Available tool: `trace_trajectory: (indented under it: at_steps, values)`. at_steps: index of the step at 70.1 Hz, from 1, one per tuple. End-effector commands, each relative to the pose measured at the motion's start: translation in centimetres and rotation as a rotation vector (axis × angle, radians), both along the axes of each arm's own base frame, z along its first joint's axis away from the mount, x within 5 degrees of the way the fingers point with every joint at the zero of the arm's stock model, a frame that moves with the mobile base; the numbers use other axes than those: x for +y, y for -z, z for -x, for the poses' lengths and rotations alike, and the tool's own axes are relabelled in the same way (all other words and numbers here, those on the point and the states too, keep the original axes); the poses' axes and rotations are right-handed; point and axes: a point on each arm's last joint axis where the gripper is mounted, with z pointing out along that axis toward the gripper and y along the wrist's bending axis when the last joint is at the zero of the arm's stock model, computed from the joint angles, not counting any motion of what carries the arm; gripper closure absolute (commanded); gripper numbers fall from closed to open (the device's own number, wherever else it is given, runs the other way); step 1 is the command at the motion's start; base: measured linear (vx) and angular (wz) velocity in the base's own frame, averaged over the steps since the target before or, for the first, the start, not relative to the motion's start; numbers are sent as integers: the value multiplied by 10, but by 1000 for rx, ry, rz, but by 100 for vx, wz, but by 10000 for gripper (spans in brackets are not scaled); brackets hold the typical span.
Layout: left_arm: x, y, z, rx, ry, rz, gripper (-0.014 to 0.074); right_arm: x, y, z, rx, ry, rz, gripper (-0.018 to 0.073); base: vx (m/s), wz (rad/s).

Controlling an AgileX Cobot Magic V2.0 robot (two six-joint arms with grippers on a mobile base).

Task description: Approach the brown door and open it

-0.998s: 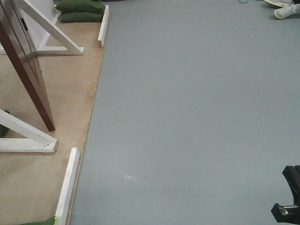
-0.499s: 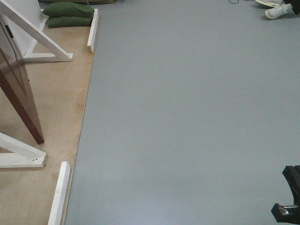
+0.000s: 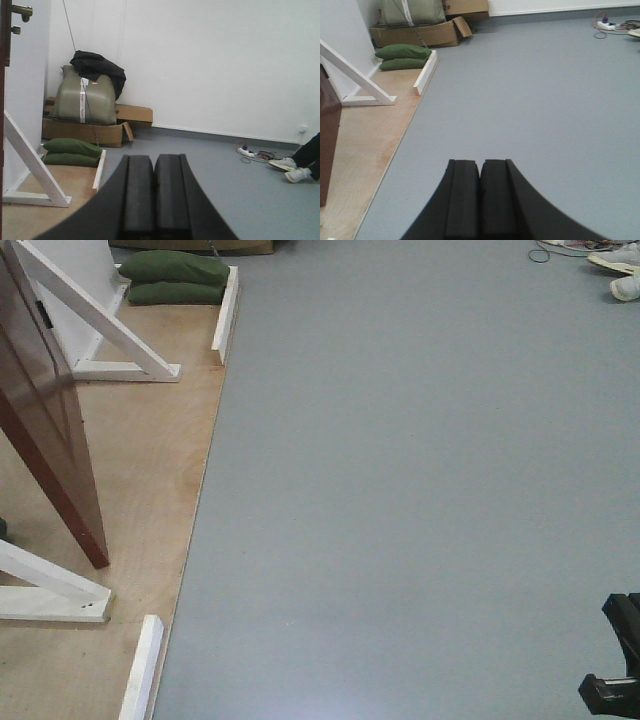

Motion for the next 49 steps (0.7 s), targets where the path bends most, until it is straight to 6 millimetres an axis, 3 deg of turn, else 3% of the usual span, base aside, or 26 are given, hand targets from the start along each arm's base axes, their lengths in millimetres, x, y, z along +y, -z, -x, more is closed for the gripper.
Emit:
trace_trajectory:
  at_steps: [1, 49]
  values:
    - [1, -2, 2, -83, -8, 3, 580, -1, -7, -1, -94, 7, 10, 559, 27, 24]
    - [1, -2, 2, -83, -8, 3, 580, -1, -7, -1, -94, 7, 10, 559, 34, 15]
